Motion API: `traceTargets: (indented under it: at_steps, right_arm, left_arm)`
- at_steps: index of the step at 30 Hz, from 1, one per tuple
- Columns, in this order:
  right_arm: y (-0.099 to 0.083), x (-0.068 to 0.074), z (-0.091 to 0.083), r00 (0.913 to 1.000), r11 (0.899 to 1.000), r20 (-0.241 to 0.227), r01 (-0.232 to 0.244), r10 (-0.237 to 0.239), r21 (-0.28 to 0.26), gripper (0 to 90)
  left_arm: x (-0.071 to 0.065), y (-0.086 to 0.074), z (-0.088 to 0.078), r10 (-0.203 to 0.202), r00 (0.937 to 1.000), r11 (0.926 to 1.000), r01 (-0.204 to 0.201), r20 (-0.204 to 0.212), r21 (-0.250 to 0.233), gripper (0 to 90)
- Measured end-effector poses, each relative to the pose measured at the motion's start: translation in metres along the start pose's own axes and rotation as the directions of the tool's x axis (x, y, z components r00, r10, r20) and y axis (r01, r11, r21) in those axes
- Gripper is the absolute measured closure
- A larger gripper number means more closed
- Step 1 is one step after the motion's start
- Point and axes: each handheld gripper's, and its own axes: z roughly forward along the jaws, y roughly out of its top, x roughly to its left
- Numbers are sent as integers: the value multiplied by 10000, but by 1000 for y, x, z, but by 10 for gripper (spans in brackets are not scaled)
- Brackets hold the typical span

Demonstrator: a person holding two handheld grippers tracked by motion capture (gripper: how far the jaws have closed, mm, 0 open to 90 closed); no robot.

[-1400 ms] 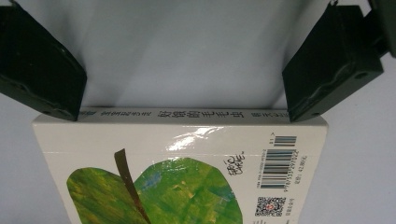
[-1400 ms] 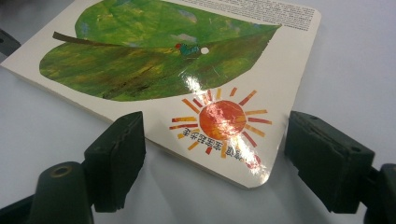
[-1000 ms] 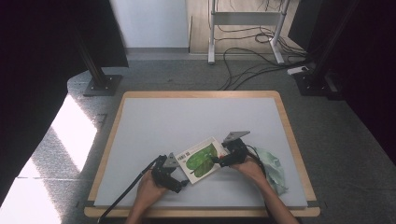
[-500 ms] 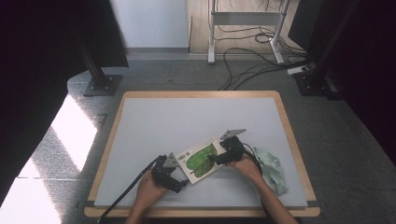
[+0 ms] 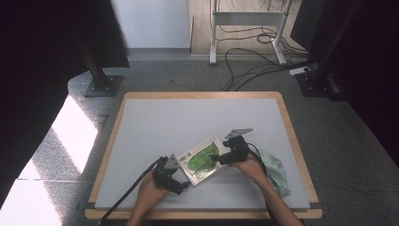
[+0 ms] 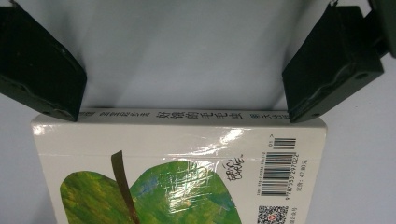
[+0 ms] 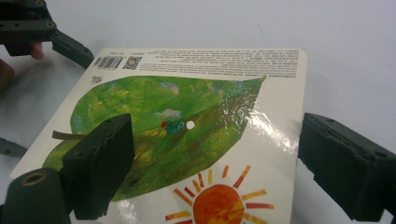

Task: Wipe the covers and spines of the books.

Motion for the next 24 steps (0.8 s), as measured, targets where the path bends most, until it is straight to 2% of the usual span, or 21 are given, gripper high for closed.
traceTargets:
  at_steps: [12, 15, 18, 19, 22, 24]
  right_arm:
    - [-7, 2, -8, 9991, 9990, -112, -419, 417, -168, 108]
    - [-9, 2, -10, 9976, 9976, -220, -659, 654, -208, 115]
    - [-11, 4, -9, 9914, 9956, -949, -921, 902, -157, 145]
    - [-11, 6, -9, 9918, 9963, -969, -850, 837, -90, 145]
    - [-8, 10, -7, 9978, 9995, -607, -274, 283, 155, 137]
    - [-5, 9, -6, 9976, 9996, -654, -207, 219, 189, 143]
  left_arm:
    - [0, 0, 0, 5, 10000, 10000, -5, -1, -2, 0]
    - [0, 0, 0, 5, 10000, 10000, -5, 1, -3, 0]
    - [0, 0, 0, 12, 10000, 10000, -12, -2, 3, 0]
    - [0, 0, 0, -12, 10000, 10000, 12, -2, -18, 0]
    - [0, 0, 0, 3, 10000, 10000, -3, -1, -7, 0]
    - [0, 0, 0, 10, 10000, 10000, -10, 0, -1, 0]
